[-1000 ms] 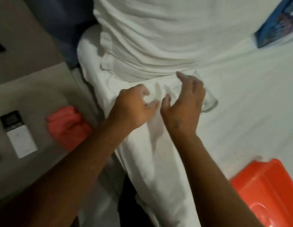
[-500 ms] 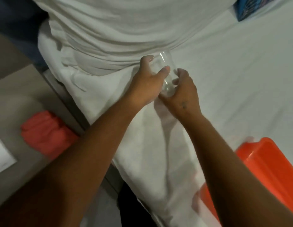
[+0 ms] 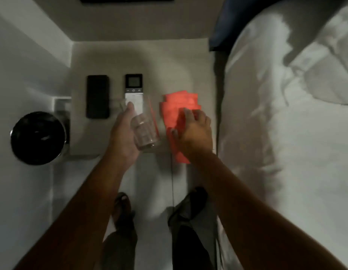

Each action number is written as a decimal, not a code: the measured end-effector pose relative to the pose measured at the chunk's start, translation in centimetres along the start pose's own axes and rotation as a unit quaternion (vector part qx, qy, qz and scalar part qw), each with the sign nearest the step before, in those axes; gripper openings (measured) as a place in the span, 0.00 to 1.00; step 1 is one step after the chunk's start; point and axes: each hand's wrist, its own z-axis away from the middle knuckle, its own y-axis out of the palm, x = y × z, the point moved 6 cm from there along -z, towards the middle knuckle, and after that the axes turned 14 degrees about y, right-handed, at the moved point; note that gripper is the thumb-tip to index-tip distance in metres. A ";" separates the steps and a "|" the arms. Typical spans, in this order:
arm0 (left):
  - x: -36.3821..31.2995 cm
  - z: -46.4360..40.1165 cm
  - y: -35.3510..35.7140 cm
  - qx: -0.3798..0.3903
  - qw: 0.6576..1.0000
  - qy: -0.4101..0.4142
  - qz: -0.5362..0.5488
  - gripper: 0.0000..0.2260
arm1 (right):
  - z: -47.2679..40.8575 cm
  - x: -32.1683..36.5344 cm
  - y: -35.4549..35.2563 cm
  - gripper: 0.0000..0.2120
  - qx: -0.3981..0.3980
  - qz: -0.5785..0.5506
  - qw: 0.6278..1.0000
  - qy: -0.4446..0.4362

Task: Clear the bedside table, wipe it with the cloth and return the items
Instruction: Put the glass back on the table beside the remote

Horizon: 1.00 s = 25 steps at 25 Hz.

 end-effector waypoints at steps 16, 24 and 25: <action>0.2 -1.5 2.8 0.096 0.993 -0.059 -0.036 0.36 | 3.2 5.2 1.8 0.26 0.106 -0.402 0.907 0.063; 1.4 -1.7 3.2 0.084 0.994 -0.044 -0.061 0.15 | 2.0 6.7 0.0 0.12 0.142 -0.369 0.918 0.024; 1.3 -1.9 3.0 0.086 0.993 -0.052 -0.066 0.16 | 1.9 6.6 0.1 0.09 0.151 -0.361 0.920 0.030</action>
